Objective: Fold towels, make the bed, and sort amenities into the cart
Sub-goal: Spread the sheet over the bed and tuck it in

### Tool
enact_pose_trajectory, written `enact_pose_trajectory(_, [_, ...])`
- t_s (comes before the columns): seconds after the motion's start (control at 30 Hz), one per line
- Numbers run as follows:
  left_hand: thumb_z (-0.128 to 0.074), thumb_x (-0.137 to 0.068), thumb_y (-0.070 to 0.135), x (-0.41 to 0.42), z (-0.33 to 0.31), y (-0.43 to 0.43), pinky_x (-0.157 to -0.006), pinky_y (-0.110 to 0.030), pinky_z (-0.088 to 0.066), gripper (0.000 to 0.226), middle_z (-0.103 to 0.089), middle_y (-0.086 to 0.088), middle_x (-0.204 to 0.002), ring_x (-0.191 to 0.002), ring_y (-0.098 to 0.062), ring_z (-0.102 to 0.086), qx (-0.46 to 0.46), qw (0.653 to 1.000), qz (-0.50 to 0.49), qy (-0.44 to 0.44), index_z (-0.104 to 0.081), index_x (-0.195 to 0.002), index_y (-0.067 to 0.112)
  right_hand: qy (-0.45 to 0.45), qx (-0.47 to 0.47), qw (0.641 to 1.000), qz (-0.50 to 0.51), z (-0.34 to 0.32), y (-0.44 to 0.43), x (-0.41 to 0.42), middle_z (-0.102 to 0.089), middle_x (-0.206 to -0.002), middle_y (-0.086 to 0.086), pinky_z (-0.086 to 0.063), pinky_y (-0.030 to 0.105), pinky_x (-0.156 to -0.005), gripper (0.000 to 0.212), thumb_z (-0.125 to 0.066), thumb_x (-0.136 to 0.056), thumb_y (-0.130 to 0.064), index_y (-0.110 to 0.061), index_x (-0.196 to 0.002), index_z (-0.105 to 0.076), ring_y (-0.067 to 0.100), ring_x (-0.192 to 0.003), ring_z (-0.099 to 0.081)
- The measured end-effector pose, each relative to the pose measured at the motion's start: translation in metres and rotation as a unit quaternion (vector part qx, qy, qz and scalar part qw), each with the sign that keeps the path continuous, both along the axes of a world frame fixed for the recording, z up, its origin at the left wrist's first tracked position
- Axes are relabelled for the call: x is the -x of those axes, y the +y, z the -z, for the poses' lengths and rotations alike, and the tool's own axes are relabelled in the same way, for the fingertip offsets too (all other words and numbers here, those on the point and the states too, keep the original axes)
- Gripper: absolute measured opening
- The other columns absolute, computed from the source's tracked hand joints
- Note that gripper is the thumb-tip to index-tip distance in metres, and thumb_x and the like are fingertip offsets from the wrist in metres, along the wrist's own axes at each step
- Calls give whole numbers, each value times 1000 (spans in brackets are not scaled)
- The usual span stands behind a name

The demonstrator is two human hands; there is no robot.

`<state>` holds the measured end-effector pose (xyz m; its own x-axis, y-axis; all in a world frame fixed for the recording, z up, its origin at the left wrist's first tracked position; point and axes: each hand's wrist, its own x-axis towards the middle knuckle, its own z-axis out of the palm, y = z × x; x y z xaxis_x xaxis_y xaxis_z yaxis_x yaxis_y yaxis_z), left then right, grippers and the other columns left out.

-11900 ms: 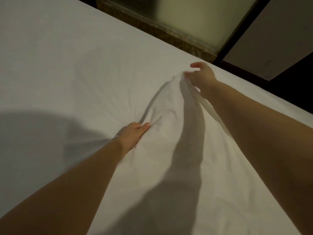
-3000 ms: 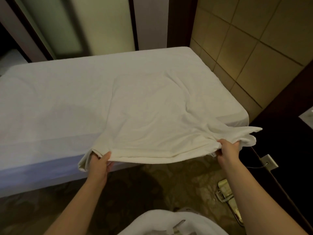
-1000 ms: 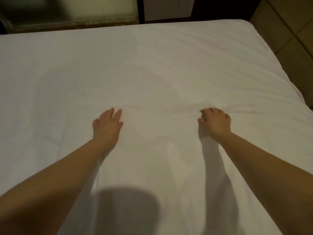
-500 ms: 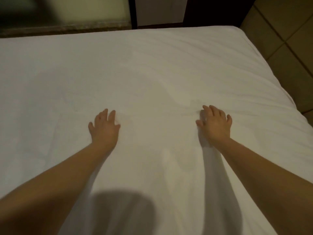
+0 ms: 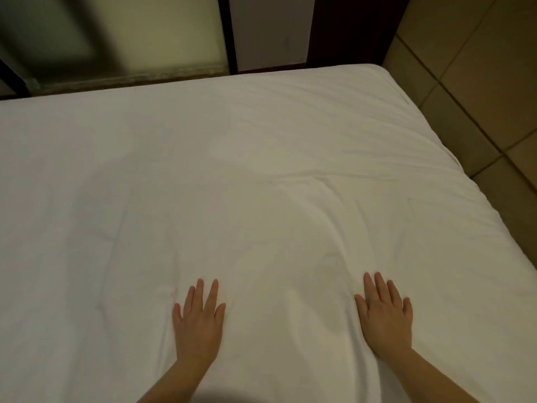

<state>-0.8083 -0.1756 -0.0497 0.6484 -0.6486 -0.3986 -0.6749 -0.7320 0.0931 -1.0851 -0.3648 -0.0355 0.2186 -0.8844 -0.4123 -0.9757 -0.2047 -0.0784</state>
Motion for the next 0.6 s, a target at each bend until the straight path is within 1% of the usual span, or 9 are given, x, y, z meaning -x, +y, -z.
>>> enact_pose_trajectory(0.1, [-4,-100,49,25,-4,50,-84,-56,-49,68,-61,-12,-129,-113,-30,-62,0,1000,9,2,-59,-129,21,-4,-13,1000,-20,-7,36,24,-1,-161,-5,-5,45,-118,56,-12,-100,-45,-30,-153,-2,18,-148,0])
enact_pose_trajectory(0.17, [-5,-100,49,43,-6,89,-86,-52,-49,63,-62,-10,-128,-115,-27,-59,3,1000,18,4,-53,-132,23,-9,-21,999,-38,-13,67,41,-3,-161,-4,-7,44,-118,57,-8,-99,-48,-29,-153,-3,18,-148,-3])
enact_pose_trajectory(0.2, [-5,-100,49,50,-7,109,-89,-49,-47,60,-61,-8,-128,-118,-23,-54,-1,1000,27,9,-48,-134,26,-17,-22,999,-46,-14,84,50,-6,-161,-5,-8,43,-118,62,-2,-95,-52,-29,-153,-5,17,-148,-4])
enact_pose_trajectory(0.27, [-6,-99,52,58,-9,146,-92,-48,-42,58,-59,-3,-131,-122,-16,-42,-14,999,39,25,-46,-135,30,-32,-24,997,-67,-17,115,68,-10,-160,-7,-8,41,-118,82,13,-81,-63,-29,-152,-9,15,-147,-7])
enact_pose_trajectory(0.37, [-8,-96,60,56,-10,193,-94,-46,-35,61,-58,-1,-133,-124,-15,-39,-22,997,80,8,-47,-134,32,-29,-30,995,-89,-12,154,101,-17,-158,-8,-9,40,-117,108,25,-67,-80,-28,-151,-17,14,-146,-14])
enact_pose_trajectory(0.4, [-10,-94,64,48,-8,206,-94,-46,-33,62,-57,-1,-134,-124,-17,-39,-32,995,94,6,-45,-134,32,-24,-26,996,-87,-9,164,112,-18,-157,-8,-11,41,-116,111,23,-65,-83,-28,-151,-19,14,-146,-16])
enact_pose_trajectory(0.47, [-23,-87,69,26,1,228,-89,-53,-42,64,-57,-5,-134,-123,-24,-47,-40,994,98,-14,-48,-134,31,6,-21,994,-106,-9,174,126,-15,-158,-8,-12,44,-116,106,9,-65,-88,-31,-151,-17,15,-146,-15])
enact_pose_trajectory(0.53, [-43,-80,61,9,-7,242,-86,-62,-43,64,-52,-8,-139,-125,-29,-51,-34,997,66,-35,-50,-136,30,34,-6,991,-127,-12,176,131,-12,-159,-7,-13,47,-116,86,-13,-78,-79,-34,-151,-11,17,-147,-12])
enact_pose_trajectory(0.6, [-51,-88,50,-5,-14,246,-101,-61,-32,66,-35,-3,-152,-138,-24,-36,-40,997,41,-56,-34,-147,26,54,4,991,-124,-14,171,125,-6,-161,-6,-11,47,-116,71,-29,-92,-65,-36,-151,-5,18,-148,-6])
